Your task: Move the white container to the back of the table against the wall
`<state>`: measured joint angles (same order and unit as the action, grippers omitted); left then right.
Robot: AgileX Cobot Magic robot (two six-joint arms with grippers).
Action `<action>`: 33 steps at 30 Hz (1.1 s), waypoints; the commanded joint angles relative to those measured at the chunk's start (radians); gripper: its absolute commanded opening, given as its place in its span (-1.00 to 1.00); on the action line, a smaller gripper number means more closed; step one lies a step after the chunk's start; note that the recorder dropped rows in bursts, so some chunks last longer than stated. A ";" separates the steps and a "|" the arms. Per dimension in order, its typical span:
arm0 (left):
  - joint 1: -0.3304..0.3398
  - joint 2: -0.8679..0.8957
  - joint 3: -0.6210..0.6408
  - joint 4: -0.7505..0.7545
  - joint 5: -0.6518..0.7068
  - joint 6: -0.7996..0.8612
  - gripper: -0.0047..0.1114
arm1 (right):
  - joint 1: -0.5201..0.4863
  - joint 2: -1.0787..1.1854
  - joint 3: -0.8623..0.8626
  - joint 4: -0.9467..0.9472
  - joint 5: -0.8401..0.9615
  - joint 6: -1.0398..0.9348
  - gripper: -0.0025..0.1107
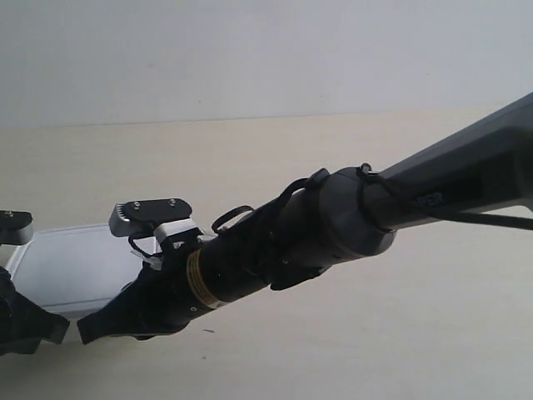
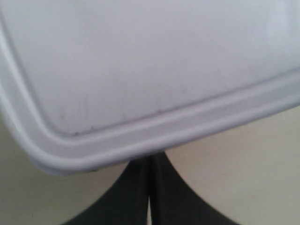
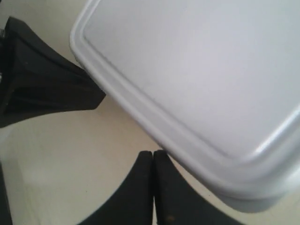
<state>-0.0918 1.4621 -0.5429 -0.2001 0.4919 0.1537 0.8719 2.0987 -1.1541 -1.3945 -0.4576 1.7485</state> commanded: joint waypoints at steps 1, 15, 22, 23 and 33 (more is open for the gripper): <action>0.000 0.004 -0.007 0.007 -0.057 -0.004 -0.92 | 0.001 0.015 -0.038 -0.003 0.023 0.005 -0.96; 0.003 0.093 -0.012 0.007 -0.207 -0.007 -0.92 | 0.001 0.065 -0.109 -0.003 0.065 0.007 -0.96; 0.013 0.131 -0.075 0.007 -0.211 -0.007 -0.92 | 0.001 0.069 -0.150 -0.031 0.135 0.007 -0.96; 0.022 0.137 -0.083 0.007 -0.211 -0.007 -0.92 | 0.001 0.073 -0.159 -0.036 0.135 0.007 -0.96; 0.086 0.157 -0.112 0.003 -0.258 -0.007 -0.92 | -0.006 0.126 -0.270 -0.037 0.182 0.007 -0.96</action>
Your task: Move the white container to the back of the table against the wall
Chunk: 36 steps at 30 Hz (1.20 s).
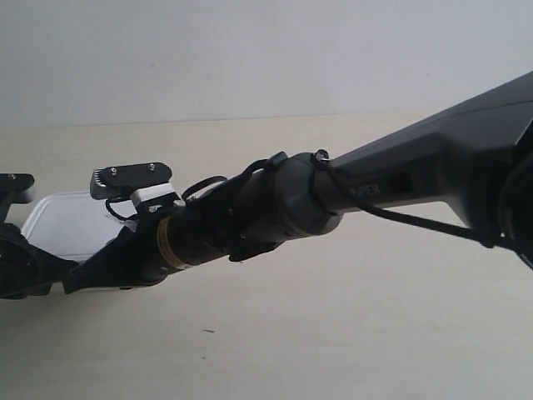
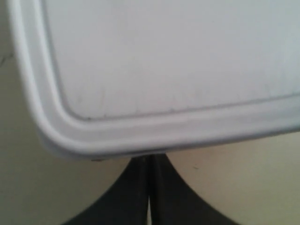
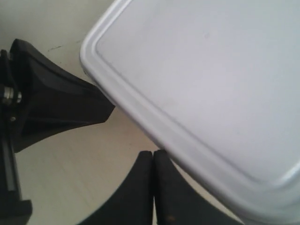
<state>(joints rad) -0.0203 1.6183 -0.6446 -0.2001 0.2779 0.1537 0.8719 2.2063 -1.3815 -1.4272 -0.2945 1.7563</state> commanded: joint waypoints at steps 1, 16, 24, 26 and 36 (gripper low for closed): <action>0.018 0.005 -0.015 0.003 -0.046 -0.007 -0.92 | -0.008 0.027 -0.055 -0.004 0.019 0.002 -0.96; 0.021 0.135 -0.153 0.003 -0.051 -0.016 -0.92 | -0.065 0.142 -0.226 -0.142 0.001 0.192 -0.96; 0.021 0.215 -0.220 0.003 -0.065 -0.016 -0.92 | -0.094 0.200 -0.333 -0.215 -0.032 0.274 -0.96; 0.021 0.227 -0.234 0.003 -0.072 -0.016 -0.92 | -0.096 0.215 -0.361 -0.243 -0.035 0.305 -0.96; 0.062 0.289 -0.284 0.003 -0.128 -0.023 -0.92 | -0.106 0.278 -0.468 -0.313 -0.051 0.367 -0.96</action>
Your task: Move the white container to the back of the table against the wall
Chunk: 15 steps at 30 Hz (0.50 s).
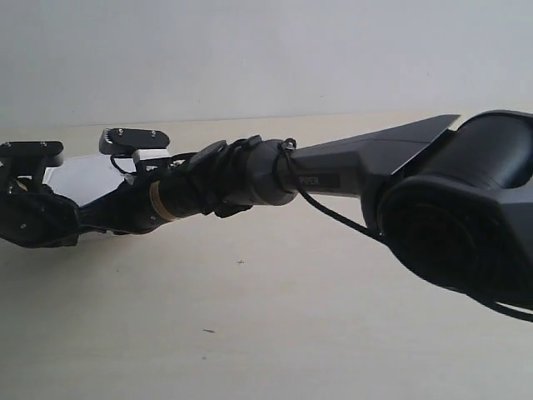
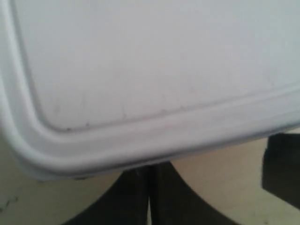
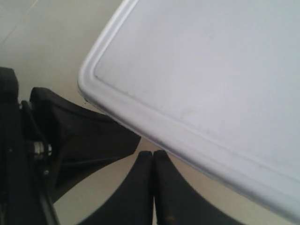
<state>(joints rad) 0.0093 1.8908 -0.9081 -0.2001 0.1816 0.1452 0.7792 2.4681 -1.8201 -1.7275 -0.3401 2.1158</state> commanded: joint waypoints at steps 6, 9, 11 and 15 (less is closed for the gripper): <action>0.082 0.024 -0.034 0.003 -0.063 -0.044 -0.92 | -0.038 0.052 -0.054 -0.014 -0.003 0.008 -0.96; 0.084 0.032 -0.047 0.003 -0.074 -0.044 -0.92 | -0.050 0.065 -0.071 -0.014 -0.007 0.008 -0.96; 0.084 0.041 -0.061 0.003 -0.075 -0.044 -0.92 | -0.058 0.067 -0.086 -0.007 -0.007 0.008 -0.96; 0.084 0.065 -0.084 0.003 -0.075 -0.044 -0.92 | -0.069 0.074 -0.121 -0.006 -0.005 0.008 -0.96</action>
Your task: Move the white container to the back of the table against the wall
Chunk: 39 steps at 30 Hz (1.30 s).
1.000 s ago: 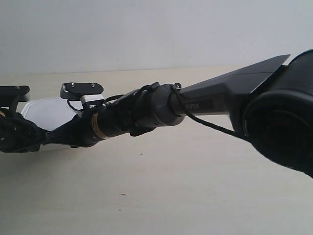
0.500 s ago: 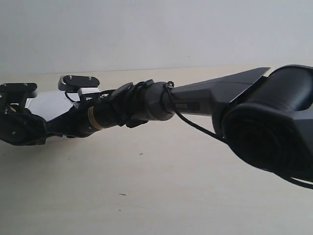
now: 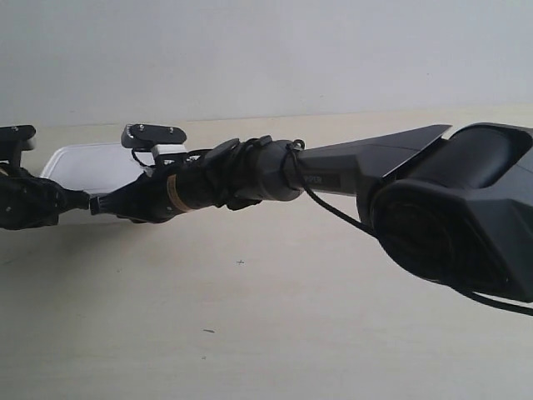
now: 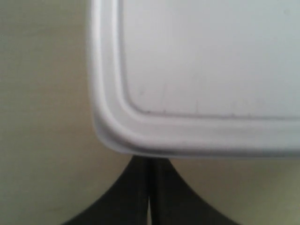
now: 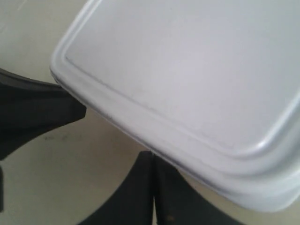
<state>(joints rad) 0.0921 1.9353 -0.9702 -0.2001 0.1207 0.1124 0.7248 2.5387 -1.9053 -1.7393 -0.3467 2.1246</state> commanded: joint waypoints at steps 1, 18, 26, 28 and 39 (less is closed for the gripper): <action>0.002 0.025 -0.027 0.003 -0.014 -0.011 -0.92 | -0.016 0.007 -0.047 0.008 0.001 -0.001 -0.96; 0.002 0.080 -0.133 0.005 -0.041 0.004 -0.92 | -0.030 0.088 -0.162 0.013 0.010 -0.001 -0.96; 0.002 0.132 -0.179 0.007 -0.041 0.007 -0.92 | -0.043 0.128 -0.250 0.013 0.016 -0.001 -0.96; 0.002 0.136 -0.191 0.007 -0.041 0.007 -0.92 | -0.047 0.138 -0.260 0.016 0.016 -0.001 -0.96; 0.002 0.188 -0.256 0.007 -0.047 0.012 -0.92 | -0.052 0.164 -0.283 0.029 0.062 -0.001 -0.96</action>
<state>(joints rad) 0.0921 2.1017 -1.2052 -0.1959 0.0771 0.1226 0.6803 2.7049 -2.1674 -1.7163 -0.3075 2.1246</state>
